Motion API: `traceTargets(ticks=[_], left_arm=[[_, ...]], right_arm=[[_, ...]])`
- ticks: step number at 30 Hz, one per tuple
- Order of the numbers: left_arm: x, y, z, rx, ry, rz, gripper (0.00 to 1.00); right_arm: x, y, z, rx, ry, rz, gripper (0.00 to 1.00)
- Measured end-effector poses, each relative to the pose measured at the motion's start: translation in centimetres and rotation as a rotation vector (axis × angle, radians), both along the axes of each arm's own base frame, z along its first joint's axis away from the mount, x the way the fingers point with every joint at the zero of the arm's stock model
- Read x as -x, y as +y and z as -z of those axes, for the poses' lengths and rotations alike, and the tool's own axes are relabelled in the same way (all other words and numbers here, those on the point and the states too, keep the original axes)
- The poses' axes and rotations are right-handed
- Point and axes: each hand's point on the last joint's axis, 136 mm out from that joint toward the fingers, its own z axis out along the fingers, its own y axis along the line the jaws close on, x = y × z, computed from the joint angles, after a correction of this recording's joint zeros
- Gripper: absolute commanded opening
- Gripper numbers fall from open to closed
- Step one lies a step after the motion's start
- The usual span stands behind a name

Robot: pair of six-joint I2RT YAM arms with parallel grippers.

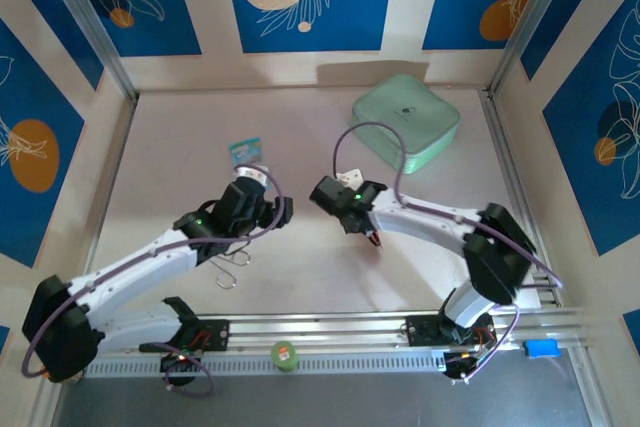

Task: Fold a paper plane with a square sheet of paper (pick it up from the middle)
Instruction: Turn over the paper at the center of the table.

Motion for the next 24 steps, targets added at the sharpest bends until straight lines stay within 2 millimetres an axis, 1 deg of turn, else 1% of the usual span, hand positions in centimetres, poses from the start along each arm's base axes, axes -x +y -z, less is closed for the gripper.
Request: traceTargets(ticks=[3, 6, 9, 11, 12, 14, 16, 18, 19, 20, 24], left_arm=[[0.4, 3.8, -1.1, 0.012, -0.053, -0.116, 0.86], [0.9, 7.0, -1.8, 0.021, -0.079, -0.22, 0.92], [1.5, 9.0, -2.3, 0.027, -0.095, -0.288, 0.97], [1.9, 9.7, -2.4, 0.027, -0.1, -0.308, 1.0], [2.0, 9.9, -2.3, 0.028, -0.1, -0.312, 1.0], [2.1, 10.0, -2.2, 0.027, -0.095, -0.31, 1.0], [2.1, 9.5, -1.7, 0.027, -0.073, -0.289, 1.0], [2.0, 8.7, -0.8, 0.028, -0.035, -0.254, 1.0], [1.9, 8.1, -0.3, 0.03, -0.011, -0.233, 1.0], [1.8, 7.5, 0.3, 0.029, 0.014, -0.214, 1.0], [1.7, 4.5, 3.5, 0.03, 0.146, -0.101, 1.0]], right_arm=[[-0.3, 1.1, 1.6, 0.07, 0.03, -0.007, 0.0], [-0.2, 3.0, 3.3, 0.084, 0.072, -0.03, 0.0], [0.2, 5.3, 5.0, 0.032, 0.129, -0.053, 0.03], [0.4, 6.8, 5.7, -0.03, 0.168, -0.064, 0.07], [0.6, 7.7, 6.0, -0.072, 0.191, -0.072, 0.11], [0.8, 9.2, 6.4, -0.17, 0.237, -0.077, 0.21], [0.8, 10.8, 6.5, -0.303, 0.289, -0.077, 0.33], [0.5, 11.5, 6.3, -0.448, 0.329, -0.068, 0.45], [0.4, 11.5, 5.9, -0.525, 0.347, -0.06, 0.47], [0.3, 11.4, 5.5, -0.596, 0.36, -0.054, 0.48], [-0.4, 10.1, 2.7, -0.862, 0.363, -0.037, 0.48]])
